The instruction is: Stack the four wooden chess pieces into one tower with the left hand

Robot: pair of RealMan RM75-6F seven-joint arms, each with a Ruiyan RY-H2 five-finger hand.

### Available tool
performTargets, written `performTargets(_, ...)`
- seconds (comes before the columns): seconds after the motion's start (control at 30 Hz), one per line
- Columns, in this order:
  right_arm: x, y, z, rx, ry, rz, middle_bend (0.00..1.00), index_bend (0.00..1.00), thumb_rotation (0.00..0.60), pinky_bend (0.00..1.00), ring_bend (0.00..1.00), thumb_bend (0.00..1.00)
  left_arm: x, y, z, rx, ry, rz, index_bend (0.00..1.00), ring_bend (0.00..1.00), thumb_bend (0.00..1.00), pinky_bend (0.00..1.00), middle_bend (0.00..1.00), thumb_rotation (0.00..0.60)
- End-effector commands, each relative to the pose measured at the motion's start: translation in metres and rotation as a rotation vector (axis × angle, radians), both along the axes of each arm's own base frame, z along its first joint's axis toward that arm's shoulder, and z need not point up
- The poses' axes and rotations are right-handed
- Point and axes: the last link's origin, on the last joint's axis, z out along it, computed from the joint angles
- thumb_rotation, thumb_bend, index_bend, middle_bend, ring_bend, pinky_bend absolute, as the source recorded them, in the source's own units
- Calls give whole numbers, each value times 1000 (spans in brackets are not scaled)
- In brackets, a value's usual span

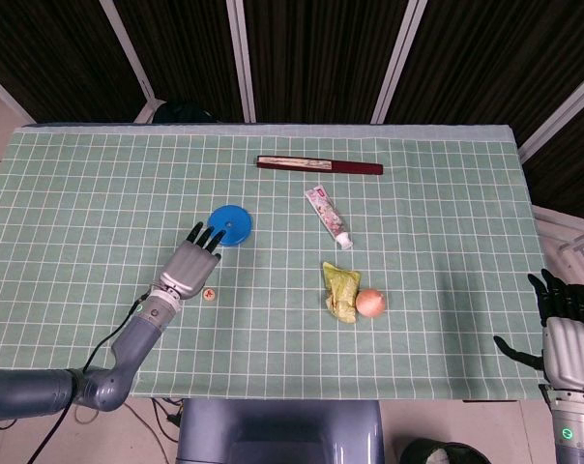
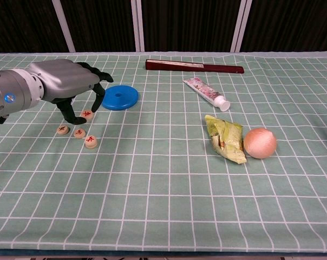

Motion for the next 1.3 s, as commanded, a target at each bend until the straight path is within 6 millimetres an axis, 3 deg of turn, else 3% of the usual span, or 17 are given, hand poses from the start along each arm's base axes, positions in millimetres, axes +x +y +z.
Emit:
performTargets(0.03, 0, 0, 1, -3, 0, -2, 13, 81, 600, 0, 0, 232, -2, -5, -1, -17, -4, -8, 550, 0, 316, 0, 37, 600)
performTargets(1.3, -1, -1, 3, -11, -6, -4, 13, 81, 600, 0, 0, 233, -6, -19, -19, -69, 32, -50, 529, 0, 316, 0, 37, 600)
